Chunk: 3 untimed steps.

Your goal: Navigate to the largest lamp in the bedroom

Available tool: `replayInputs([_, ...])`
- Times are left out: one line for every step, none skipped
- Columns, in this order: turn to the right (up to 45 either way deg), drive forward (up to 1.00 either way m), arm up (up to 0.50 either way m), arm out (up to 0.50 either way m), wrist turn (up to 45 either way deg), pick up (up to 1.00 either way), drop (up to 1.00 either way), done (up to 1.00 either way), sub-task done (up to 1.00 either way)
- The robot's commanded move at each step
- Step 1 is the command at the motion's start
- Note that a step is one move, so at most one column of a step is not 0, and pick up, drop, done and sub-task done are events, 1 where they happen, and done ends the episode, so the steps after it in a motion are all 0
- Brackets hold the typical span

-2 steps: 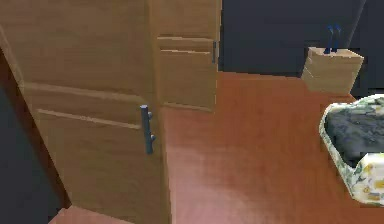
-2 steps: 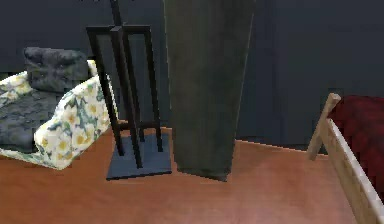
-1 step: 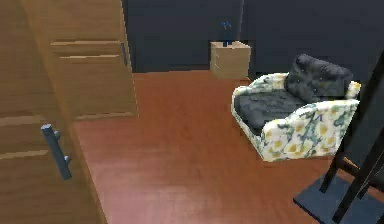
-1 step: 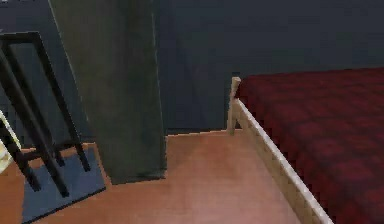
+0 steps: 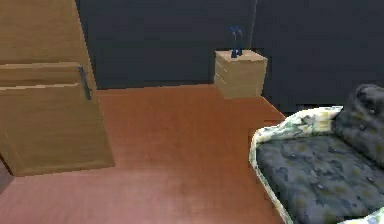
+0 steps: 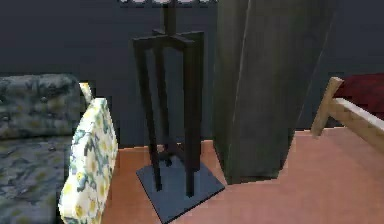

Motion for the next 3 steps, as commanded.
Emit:
replayInputs([0.0, 1.00, 0.00, 0.00, 0.0, 0.00, 0.00, 0.00, 0.00])
replayInputs([0.0, 0.70, 0.00, 0.00, 0.0, 0.00, 0.00, 0.00, 0.00])
replayInputs([6.0, 0.00, 0.00, 0.00, 0.0, 0.00, 0.00, 0.00, 0.00])
